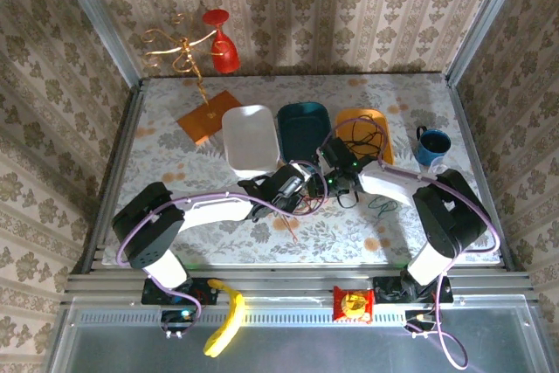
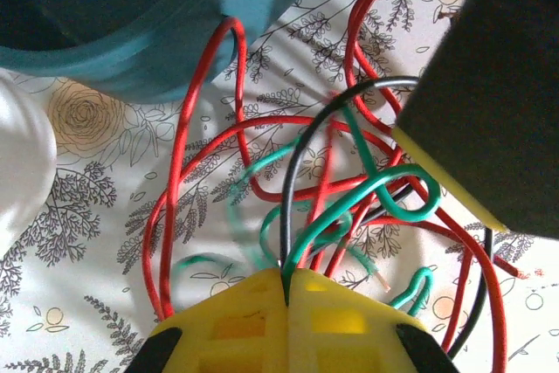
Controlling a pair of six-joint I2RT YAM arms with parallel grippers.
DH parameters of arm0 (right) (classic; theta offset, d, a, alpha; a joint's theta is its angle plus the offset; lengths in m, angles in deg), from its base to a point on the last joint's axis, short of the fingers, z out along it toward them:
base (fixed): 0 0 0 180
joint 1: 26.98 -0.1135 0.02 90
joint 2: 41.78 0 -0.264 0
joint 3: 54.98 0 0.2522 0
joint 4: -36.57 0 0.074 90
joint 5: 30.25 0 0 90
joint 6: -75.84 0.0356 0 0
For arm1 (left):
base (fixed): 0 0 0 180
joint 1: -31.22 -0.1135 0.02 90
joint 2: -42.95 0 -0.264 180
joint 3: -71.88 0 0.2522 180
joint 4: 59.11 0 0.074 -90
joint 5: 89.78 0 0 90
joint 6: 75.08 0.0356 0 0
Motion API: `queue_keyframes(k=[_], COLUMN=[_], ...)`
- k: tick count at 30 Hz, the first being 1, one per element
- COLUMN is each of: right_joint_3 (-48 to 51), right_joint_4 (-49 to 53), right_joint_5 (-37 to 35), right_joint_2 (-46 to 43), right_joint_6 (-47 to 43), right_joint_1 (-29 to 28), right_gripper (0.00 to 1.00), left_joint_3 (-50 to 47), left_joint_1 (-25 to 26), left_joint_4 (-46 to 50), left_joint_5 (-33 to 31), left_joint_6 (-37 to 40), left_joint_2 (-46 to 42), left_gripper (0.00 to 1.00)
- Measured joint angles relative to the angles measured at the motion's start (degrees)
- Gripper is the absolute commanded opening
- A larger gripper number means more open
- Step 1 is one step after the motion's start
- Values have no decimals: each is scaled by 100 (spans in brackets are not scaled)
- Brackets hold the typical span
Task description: Untangle the cables
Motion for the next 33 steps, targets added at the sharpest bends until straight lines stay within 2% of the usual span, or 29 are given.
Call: queue_keyframes(k=[3, 4, 10, 19, 27, 33], right_joint_3=[-24, -24, 101, 227, 306, 299], right_joint_4=[-26, -31, -50, 348, 1137, 1486], right_joint_5=[2, -2, -437, -2203, -3781, -4249], right_joint_2=[109, 125, -190, -2085, -3574, -4465], right_joint_6=[-66, -63, 42, 636, 1268, 1434], right_joint_1=[2, 4, 4, 216, 903, 1499], right_gripper=[3, 0, 0, 0, 0, 0], left_joint_3=[0, 0, 0, 0, 0, 0], left_joint_1=[9, 9, 9, 9, 9, 9], left_joint_4=[-2, -2, 0, -37, -17, 42], left_joint_5=[26, 33, 31, 33, 33, 35], left_joint_6=[2, 2, 2, 2, 2, 2], left_joint_2=[0, 0, 0, 0, 0, 0], left_gripper=[0, 0, 0, 0, 0, 0])
